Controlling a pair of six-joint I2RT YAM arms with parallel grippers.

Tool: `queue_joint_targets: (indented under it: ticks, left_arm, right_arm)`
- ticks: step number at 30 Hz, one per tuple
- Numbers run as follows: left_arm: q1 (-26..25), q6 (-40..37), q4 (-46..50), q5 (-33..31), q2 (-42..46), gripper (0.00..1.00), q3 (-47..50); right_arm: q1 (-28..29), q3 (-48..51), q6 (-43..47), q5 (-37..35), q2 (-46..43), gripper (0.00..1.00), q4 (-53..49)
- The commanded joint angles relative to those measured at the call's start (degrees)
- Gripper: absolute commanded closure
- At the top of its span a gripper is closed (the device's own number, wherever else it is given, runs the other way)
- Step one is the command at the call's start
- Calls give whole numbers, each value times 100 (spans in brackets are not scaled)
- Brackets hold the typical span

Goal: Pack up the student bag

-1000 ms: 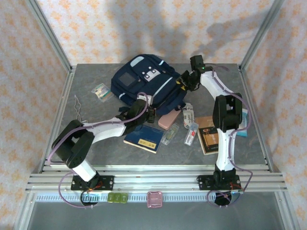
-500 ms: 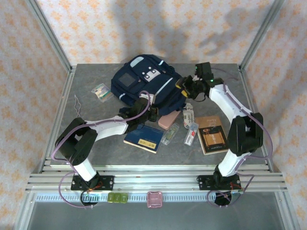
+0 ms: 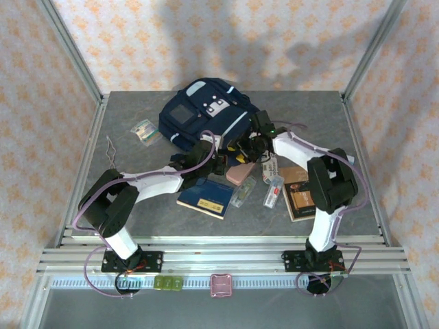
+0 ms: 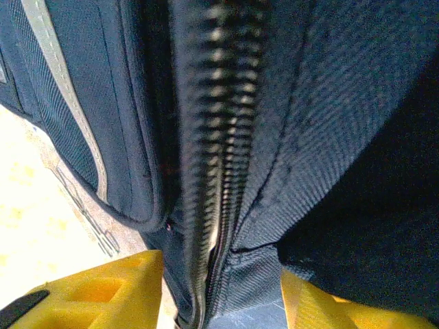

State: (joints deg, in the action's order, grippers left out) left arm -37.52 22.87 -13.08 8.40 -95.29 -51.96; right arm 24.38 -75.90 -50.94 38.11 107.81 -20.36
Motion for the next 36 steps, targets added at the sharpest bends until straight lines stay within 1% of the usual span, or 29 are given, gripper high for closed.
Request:
queue_joint_targets:
  ticks: [1,2,4,6,12,15,21,26,29,34,36]
  left_arm:
    - [-45,15,-280,62,317,100,152]
    - [-46,24,-291,44,326,100,188]
    - [-45,32,-259,-11,341,100,245]
    - [-45,33,-230,-124,398,100,338]
    - [100,34,-44,-508,644,100,705]
    - [329,63,8,-692,799,100,963]
    - [1128,112,6,-862,933,100,1326]
    - [1739,157,69,-1210,821,100,1280]
    - [2058,216,121,-1276,702,100,1164]
    - [2143,169,202,-1085,626,100,983]
    - [2143,189,189,-1116,681,100,1016]
  right_arm:
    - [38,-292,-136,-116,384,57,295]
    - [41,-318,-136,-95,479,63,289]
    - [44,-299,-149,-37,571,83,383]
    - [32,-244,-147,-48,553,100,474]
    - [-25,-147,-23,-310,280,100,469]
    - [-113,38,-47,-459,97,100,584]
    - [-206,190,-83,-499,-46,100,765]
    - [-214,169,-83,-625,-153,100,808]
    - [-238,162,-57,-708,-198,100,800]
    - [-258,102,11,-652,-166,100,868]
    - [-258,-23,102,-671,-84,100,864]
